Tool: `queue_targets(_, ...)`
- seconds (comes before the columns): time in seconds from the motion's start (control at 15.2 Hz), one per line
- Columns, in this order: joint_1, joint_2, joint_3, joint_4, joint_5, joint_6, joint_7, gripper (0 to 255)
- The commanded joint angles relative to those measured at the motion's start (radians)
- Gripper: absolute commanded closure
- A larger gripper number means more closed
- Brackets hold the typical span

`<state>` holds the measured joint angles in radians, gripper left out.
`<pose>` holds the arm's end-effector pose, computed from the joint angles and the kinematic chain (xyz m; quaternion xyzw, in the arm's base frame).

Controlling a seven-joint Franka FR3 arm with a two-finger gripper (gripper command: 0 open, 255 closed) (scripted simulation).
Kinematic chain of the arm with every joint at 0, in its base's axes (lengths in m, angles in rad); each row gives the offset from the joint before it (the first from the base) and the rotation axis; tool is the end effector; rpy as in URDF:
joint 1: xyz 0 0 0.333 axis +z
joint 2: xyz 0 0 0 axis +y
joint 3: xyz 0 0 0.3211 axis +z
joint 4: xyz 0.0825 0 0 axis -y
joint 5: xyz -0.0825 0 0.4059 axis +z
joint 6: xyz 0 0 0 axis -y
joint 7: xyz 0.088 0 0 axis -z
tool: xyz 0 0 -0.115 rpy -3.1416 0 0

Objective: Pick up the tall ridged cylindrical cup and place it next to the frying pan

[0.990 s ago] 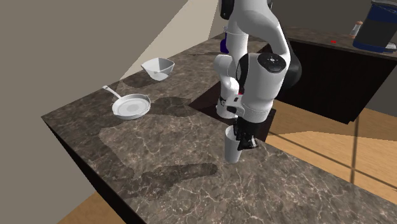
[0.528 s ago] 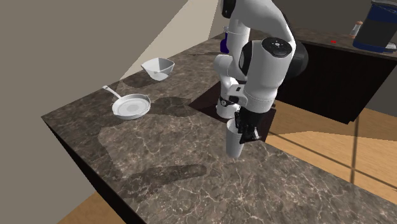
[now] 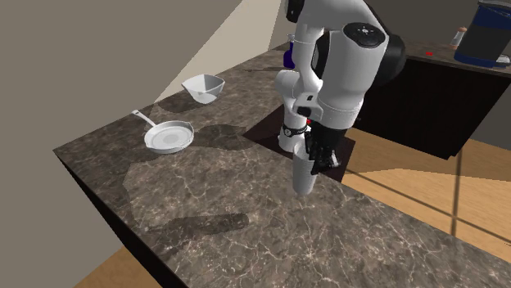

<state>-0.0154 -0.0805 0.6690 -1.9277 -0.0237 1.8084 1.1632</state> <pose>0.4381 0.3422 0.5003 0.9671 -0.2502 0.0113 0.0445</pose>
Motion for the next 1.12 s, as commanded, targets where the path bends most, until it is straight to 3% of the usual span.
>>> queue_targets(0.0,-0.002,-0.004,-0.003,0.025,0.002,-0.028,-0.006,255)
queue_targets(0.92,-0.003,0.008,-0.003,0.224,-0.005,-0.217,-0.01,255)
queue_targets(1.06,-0.015,-0.029,-0.022,0.198,0.015,-0.22,-0.044,255)
